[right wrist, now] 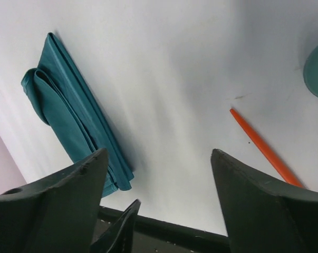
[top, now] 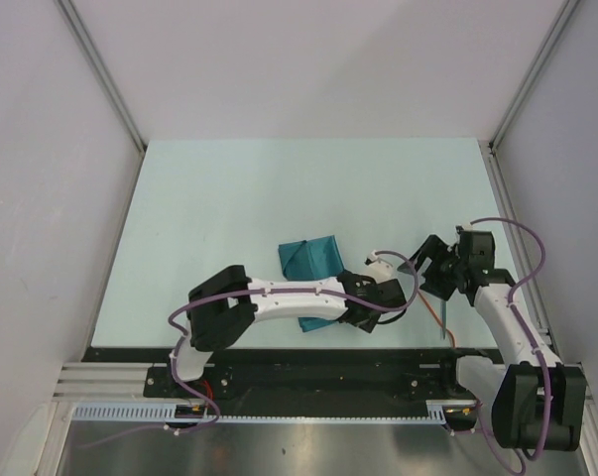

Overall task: Fold the napkin into a case and place the utensils inside
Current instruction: Pick up the 2/3-rectangle-folded napkin at the center of the board.

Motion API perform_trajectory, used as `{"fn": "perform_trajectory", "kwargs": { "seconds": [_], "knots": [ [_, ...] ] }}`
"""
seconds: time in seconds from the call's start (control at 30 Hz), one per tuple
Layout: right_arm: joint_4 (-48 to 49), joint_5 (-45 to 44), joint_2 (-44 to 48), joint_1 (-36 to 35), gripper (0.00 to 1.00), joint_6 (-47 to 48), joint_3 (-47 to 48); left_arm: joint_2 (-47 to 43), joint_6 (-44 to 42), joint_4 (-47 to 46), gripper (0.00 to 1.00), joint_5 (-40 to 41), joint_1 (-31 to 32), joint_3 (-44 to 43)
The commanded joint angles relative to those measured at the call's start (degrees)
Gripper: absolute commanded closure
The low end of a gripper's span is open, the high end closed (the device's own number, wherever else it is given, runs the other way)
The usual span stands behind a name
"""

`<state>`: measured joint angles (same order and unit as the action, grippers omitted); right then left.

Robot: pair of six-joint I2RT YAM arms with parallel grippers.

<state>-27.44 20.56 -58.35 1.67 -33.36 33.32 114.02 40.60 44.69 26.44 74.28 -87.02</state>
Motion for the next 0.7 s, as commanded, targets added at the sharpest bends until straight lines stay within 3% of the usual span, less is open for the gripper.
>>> {"fn": "perform_trajectory", "kwargs": {
  "seconds": [0.0,0.57,0.67],
  "knots": [
    [2.73,4.22,1.48,0.53,0.13,1.90,-1.85,2.25,4.40,2.86,0.21,3.10,-0.10,-3.59],
    [9.77,8.71,-8.09,-1.05,0.14,4.10,-0.72,4.90,2.29,-2.41,0.51,2.66,-0.45,-2.19],
    [10.91,8.97,-11.17,-1.50,0.14,4.54,0.42,4.81,1.77,-4.16,0.64,1.78,-0.80,-1.13]
  ]
}}
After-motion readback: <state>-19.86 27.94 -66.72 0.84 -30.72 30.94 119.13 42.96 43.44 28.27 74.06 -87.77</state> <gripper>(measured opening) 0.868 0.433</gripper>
